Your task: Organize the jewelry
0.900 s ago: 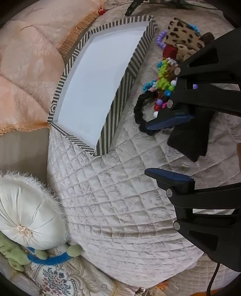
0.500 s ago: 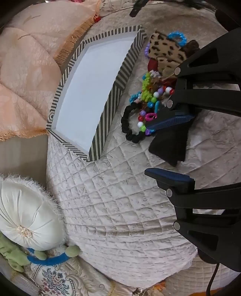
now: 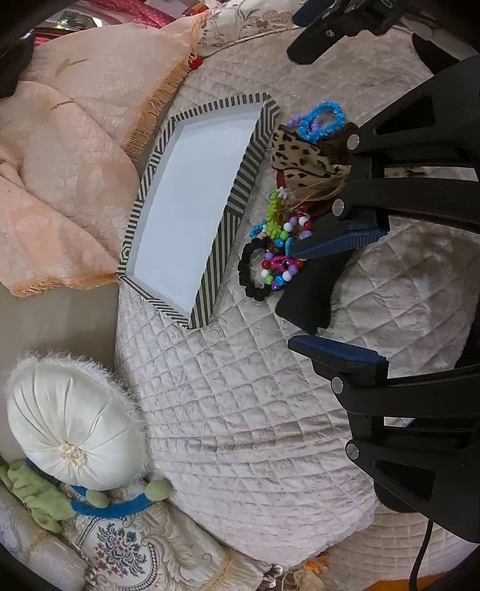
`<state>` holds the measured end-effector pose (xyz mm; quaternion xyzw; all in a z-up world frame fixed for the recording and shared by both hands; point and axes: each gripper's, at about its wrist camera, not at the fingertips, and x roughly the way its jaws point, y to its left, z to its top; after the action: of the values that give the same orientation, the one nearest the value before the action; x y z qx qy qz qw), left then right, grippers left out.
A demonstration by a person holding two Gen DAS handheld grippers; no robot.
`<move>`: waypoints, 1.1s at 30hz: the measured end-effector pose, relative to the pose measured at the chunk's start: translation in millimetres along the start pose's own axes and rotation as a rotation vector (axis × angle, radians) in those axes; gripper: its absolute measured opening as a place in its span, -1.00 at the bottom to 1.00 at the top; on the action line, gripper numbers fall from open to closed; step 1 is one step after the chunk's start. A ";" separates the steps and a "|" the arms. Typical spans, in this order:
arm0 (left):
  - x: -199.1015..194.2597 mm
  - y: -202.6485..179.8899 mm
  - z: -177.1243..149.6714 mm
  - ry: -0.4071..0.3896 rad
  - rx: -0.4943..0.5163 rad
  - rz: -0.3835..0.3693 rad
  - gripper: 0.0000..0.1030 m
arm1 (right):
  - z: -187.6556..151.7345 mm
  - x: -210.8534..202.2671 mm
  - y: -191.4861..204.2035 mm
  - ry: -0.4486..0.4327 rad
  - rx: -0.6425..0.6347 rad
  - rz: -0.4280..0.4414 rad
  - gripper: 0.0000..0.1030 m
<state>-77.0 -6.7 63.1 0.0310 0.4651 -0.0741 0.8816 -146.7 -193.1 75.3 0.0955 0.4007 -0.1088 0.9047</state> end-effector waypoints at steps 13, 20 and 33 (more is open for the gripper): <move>-26.5 11.5 -9.4 -0.060 -0.012 -0.008 -0.17 | 3.4 -22.4 11.5 -0.031 -0.030 0.029 0.99; -25.4 12.8 -11.9 -0.050 -0.018 -0.012 -0.17 | 2.6 -22.1 12.9 -0.024 -0.023 0.052 0.99; -23.6 14.7 -14.7 -0.038 -0.017 -0.013 -0.17 | 1.2 -18.1 16.6 -0.005 -0.023 0.068 0.99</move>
<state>-99.8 12.1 74.1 0.0193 0.4493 -0.0763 0.8899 -153.2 -175.3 91.0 0.0985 0.3964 -0.0735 0.9098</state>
